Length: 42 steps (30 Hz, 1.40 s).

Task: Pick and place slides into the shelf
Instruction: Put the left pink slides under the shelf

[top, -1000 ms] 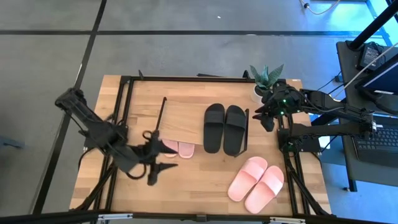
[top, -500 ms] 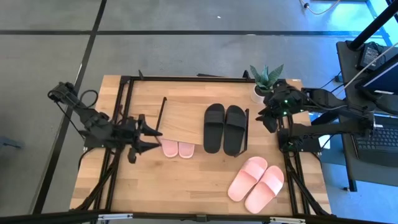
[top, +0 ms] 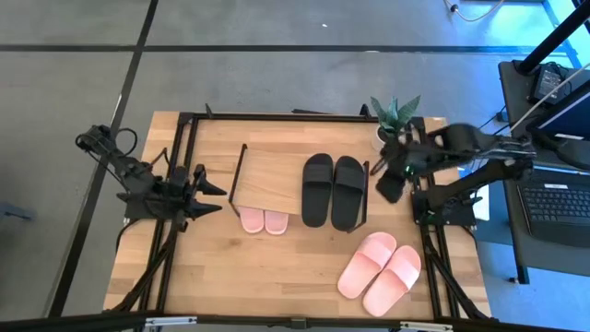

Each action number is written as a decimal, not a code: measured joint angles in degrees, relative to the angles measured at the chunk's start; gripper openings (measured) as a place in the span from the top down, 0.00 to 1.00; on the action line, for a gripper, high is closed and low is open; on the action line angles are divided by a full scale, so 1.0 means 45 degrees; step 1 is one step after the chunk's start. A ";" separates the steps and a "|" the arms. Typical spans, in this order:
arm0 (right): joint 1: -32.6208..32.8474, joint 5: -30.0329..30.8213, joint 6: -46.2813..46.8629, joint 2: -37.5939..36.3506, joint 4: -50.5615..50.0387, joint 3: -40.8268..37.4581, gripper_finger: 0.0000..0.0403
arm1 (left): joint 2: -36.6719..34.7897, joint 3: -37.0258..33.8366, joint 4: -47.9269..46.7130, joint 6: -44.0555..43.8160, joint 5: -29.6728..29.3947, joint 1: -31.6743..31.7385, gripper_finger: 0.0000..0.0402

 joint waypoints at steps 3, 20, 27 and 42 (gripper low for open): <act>0.1272 -0.0159 0.1269 0.1051 -0.0092 0.0916 0.61 | -0.0265 -0.0150 -0.0034 0.0005 0.0001 0.0000 0.49; 0.7105 -0.2492 0.8037 0.5365 0.0735 0.1669 0.88 | -0.0312 -0.0236 -0.1688 0.0019 -0.0004 0.0000 0.49; 0.7411 -0.3806 0.7904 0.6855 0.1078 0.1664 0.79 | -0.0312 -0.0236 -0.1777 0.0593 -0.0009 0.0000 0.49; 0.6971 -0.2674 0.7844 0.9550 -0.0071 0.1659 0.30 | -0.0312 -0.0236 -0.1762 0.0976 -0.0080 0.0000 0.49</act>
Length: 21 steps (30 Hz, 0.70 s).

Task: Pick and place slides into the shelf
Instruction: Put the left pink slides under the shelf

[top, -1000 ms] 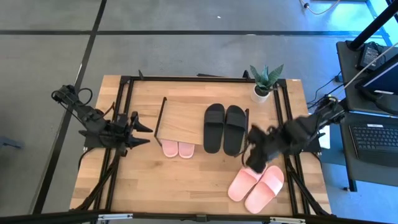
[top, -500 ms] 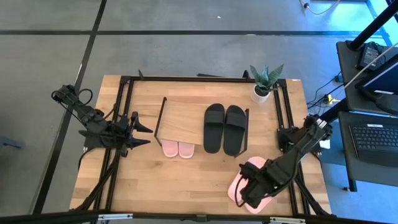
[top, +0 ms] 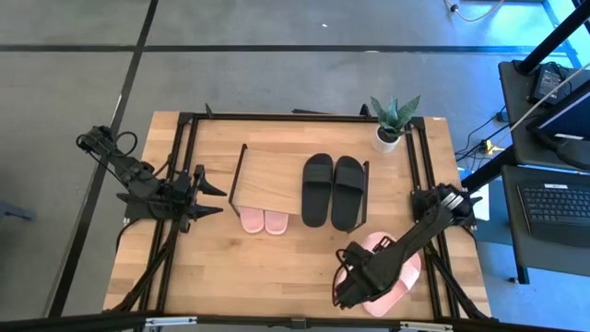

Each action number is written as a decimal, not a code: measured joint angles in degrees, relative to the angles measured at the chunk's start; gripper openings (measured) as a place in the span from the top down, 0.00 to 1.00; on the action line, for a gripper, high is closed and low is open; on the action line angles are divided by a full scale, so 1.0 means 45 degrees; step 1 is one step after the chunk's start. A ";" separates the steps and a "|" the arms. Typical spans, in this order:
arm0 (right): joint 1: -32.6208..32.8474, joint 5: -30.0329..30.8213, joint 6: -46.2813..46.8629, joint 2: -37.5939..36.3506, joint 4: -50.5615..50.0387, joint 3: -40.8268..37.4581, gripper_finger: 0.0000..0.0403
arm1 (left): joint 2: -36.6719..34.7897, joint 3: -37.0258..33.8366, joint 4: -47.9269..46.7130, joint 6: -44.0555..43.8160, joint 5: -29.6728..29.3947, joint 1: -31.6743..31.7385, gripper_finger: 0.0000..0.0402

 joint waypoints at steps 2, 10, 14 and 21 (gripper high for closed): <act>0.0000 0.0284 -0.0005 0.0498 -0.0130 -0.0010 0.30 | 0.0000 0.0000 0.0004 0.0000 0.0003 0.0000 0.49; 0.0000 0.0771 -0.0024 0.2387 -0.0078 -0.0010 0.34 | 0.0004 0.0000 0.0008 -0.0005 -0.0021 0.0000 0.49; 0.0000 0.0781 0.0043 0.2981 -0.0092 -0.0010 0.39 | 0.0000 0.0000 0.0009 -0.0010 -0.0026 0.0000 0.49; 0.0000 0.0791 0.0309 0.3197 -0.0165 -0.0005 0.52 | 0.0000 0.0000 0.0009 -0.0092 -0.0031 0.0000 0.49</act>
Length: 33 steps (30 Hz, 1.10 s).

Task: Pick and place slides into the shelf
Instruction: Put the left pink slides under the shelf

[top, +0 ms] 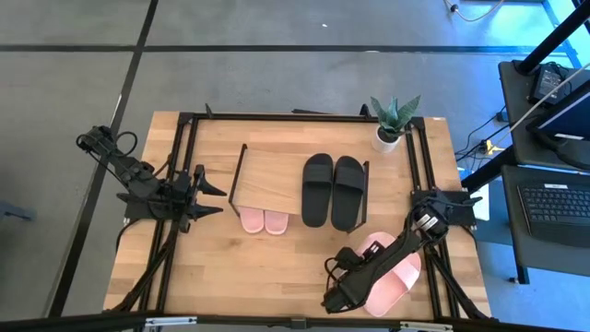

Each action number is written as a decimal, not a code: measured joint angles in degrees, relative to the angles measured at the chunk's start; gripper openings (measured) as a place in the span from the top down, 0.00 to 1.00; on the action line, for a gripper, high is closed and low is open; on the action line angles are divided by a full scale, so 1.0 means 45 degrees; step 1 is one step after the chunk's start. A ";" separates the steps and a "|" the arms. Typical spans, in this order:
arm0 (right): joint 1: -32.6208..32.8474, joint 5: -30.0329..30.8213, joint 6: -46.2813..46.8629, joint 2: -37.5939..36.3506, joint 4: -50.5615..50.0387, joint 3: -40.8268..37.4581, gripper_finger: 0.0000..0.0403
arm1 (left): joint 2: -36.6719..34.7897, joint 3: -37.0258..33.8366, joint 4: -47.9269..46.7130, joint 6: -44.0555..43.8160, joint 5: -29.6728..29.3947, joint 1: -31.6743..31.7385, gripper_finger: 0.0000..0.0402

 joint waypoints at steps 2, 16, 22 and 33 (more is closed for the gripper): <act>0.0000 0.0000 -0.0085 0.0000 -0.0004 -0.0005 0.56 | 0.0000 0.0000 0.0000 0.0001 0.0001 -0.0003 0.49; 0.0078 0.0143 -0.1367 -0.0005 0.0168 -0.0467 0.74 | 0.0004 0.0000 0.0000 0.0000 -0.0010 0.0000 0.49; 0.0068 -0.0119 -0.2009 -0.0005 0.0099 -0.0615 0.76 | 0.0001 0.0000 0.0009 -0.0015 -0.0010 -0.0005 0.49; 0.0058 -0.0146 -0.1717 -0.0005 0.0075 -0.0588 0.87 | 0.0002 0.0000 0.0013 -0.0036 -0.0525 -0.0005 0.49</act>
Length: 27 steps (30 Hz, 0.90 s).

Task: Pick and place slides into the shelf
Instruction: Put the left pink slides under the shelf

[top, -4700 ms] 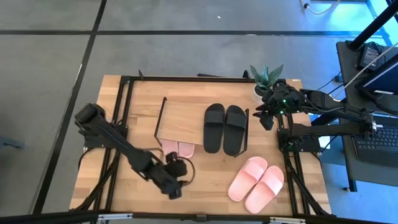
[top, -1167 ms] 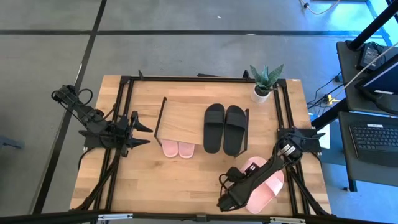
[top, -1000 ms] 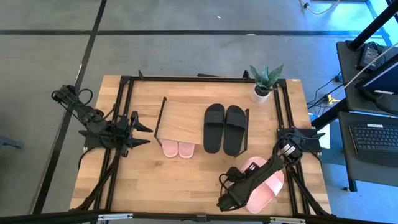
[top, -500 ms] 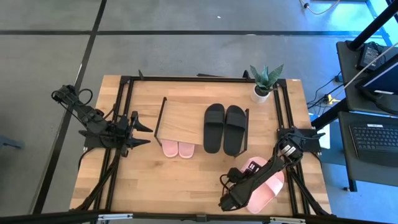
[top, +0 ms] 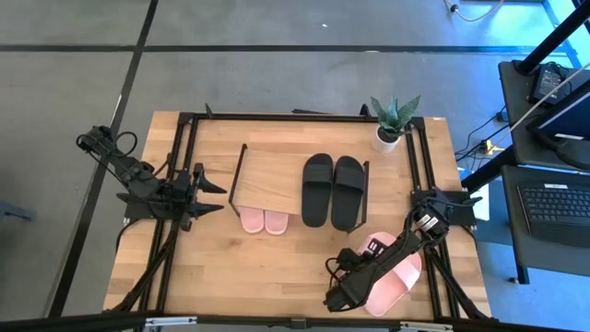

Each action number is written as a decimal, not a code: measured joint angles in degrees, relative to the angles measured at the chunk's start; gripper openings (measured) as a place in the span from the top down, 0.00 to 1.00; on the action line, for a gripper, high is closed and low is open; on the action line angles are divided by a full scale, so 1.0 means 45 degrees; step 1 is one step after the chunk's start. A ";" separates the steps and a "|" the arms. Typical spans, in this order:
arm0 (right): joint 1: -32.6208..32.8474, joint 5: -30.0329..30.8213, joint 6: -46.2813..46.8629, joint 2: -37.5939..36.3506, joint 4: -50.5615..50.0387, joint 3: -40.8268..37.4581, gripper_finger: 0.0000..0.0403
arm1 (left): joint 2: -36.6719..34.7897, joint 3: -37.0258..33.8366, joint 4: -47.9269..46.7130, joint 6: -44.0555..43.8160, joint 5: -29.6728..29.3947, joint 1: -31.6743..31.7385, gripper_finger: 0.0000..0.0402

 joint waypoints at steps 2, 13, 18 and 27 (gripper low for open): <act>0.0000 -0.0002 0.0000 0.0000 0.0032 0.0003 0.93 | 0.0001 0.0000 0.0002 -0.0003 -0.0093 0.0000 0.49; 0.0000 -0.0010 0.0056 0.0000 0.0022 0.0010 0.99 | -0.0002 0.0000 -0.0003 -0.0003 -0.0111 0.0001 0.49; 0.0000 -0.0063 0.0048 0.0000 0.0014 0.0010 0.91 | 0.0000 0.0000 -0.0003 -0.0003 -0.0111 0.0000 0.49; 0.0000 -0.0155 -0.0687 0.0000 0.0032 0.0010 0.64 | 0.0003 0.0000 -0.0003 0.0002 -0.0111 0.0000 0.49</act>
